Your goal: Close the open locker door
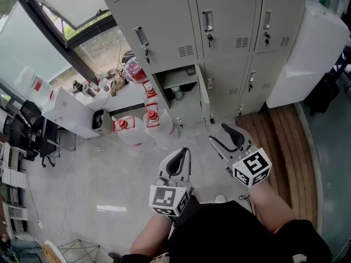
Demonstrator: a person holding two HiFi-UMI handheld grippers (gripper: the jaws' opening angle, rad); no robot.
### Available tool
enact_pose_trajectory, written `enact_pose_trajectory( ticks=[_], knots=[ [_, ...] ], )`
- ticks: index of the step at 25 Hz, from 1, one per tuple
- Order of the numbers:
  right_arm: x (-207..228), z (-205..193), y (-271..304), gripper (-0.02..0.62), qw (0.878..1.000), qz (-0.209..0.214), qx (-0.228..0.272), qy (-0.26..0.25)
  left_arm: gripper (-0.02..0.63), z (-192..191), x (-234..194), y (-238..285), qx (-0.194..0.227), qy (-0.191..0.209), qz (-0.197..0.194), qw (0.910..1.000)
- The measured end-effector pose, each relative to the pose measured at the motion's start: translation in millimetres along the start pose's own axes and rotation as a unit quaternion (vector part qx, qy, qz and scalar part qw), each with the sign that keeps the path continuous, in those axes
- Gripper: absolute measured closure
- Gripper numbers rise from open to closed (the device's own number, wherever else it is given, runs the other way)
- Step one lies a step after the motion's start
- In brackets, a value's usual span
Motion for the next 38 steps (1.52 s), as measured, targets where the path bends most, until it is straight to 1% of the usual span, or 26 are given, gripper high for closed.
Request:
enact_pose_trajectory(
  ticks=[9, 18, 26, 30, 38],
  knots=[
    [27.7, -5.3, 49.0, 0.330, 0.998, -0.047, -0.022, 0.019, 0.588, 8.1, -44.7, 25.5, -0.013, 0.009, -0.035, 0.9993],
    [69.4, -25.4, 100.3, 0.330, 0.994, -0.094, -0.054, 0.036, 0.588, 7.4, -83.4, 53.1, -0.020, 0.024, -0.068, 0.9972],
    [95.4, -43.3, 139.6, 0.330, 0.989, -0.112, -0.082, 0.050, 0.588, 11.4, -107.2, 74.3, -0.027, 0.020, -0.086, 0.9957],
    [104.7, -52.6, 152.7, 0.330, 0.987, -0.119, -0.096, 0.056, 0.588, 6.5, -119.6, 84.8, -0.029, 0.040, -0.092, 0.9945],
    [119.8, -70.6, 175.0, 0.330, 0.982, -0.131, -0.125, 0.062, 0.588, 1.7, -137.6, 96.7, -0.037, 0.038, -0.102, 0.9934]
  ],
)
Point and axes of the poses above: the fingertips, and each gripper's own axes: y forward along the fingers, x to its right, z out of its top, the point moved 3 cm from there along -y, backward along the fingers, and after that the axes turned 14 degrees about -x, right-handed, at the moved point
